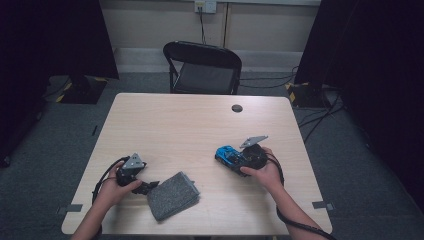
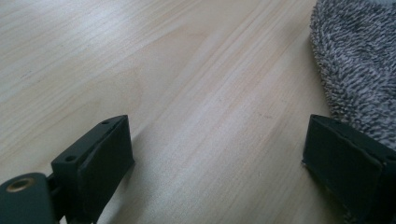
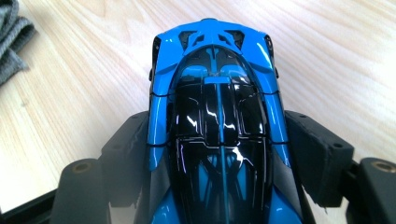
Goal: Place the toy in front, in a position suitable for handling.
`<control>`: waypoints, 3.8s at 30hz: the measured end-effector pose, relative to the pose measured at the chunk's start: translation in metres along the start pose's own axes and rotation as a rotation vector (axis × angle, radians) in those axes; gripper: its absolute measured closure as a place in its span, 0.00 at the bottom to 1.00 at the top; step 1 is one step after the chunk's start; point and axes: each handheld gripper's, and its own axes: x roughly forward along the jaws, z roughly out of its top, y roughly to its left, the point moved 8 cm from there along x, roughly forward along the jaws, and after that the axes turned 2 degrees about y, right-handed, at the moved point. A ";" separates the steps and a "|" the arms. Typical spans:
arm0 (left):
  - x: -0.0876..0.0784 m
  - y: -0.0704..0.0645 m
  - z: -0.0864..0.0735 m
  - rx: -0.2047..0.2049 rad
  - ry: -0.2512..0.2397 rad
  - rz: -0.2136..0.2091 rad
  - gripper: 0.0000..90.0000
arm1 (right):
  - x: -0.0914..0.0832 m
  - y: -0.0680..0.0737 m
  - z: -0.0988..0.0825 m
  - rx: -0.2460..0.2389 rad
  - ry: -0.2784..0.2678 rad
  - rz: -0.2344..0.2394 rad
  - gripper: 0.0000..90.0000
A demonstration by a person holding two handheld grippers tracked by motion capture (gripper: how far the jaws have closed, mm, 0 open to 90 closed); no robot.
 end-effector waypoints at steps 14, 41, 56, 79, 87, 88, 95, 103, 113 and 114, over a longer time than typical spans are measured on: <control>0.000 0.000 0.000 0.003 0.002 -0.005 0.08 | 0.026 0.000 0.033 0.023 0.000 -0.031 0.31; 0.000 0.000 0.000 0.003 0.002 -0.005 0.08 | 0.047 0.007 0.033 0.005 -0.043 -0.045 0.22; 0.000 0.000 0.000 0.004 0.002 -0.004 0.08 | 0.028 0.007 0.006 0.025 -0.066 -0.039 0.20; -0.008 0.005 0.005 -0.024 -0.027 0.038 0.18 | 0.026 0.008 -0.006 0.006 -0.120 -0.061 0.27; -0.021 -0.014 0.021 0.010 -0.068 -0.008 0.19 | 0.026 0.008 -0.006 0.007 -0.121 -0.062 0.27; -0.022 -0.017 0.022 0.005 -0.069 -0.017 0.19 | 0.026 0.008 -0.006 0.007 -0.121 -0.062 0.27; -0.030 -0.041 0.033 -0.008 -0.109 -0.075 0.20 | 0.026 0.008 -0.006 0.007 -0.121 -0.062 0.27; -0.036 -0.078 0.032 0.024 -0.111 -0.152 0.24 | 0.026 0.008 -0.006 0.007 -0.120 -0.061 0.27; -0.020 -0.109 0.010 0.077 -0.032 -0.197 0.32 | 0.026 0.008 -0.006 0.007 -0.120 -0.061 0.26; -0.017 -0.110 0.006 0.097 -0.015 -0.191 0.32 | 0.026 0.008 -0.006 0.007 -0.120 -0.061 0.26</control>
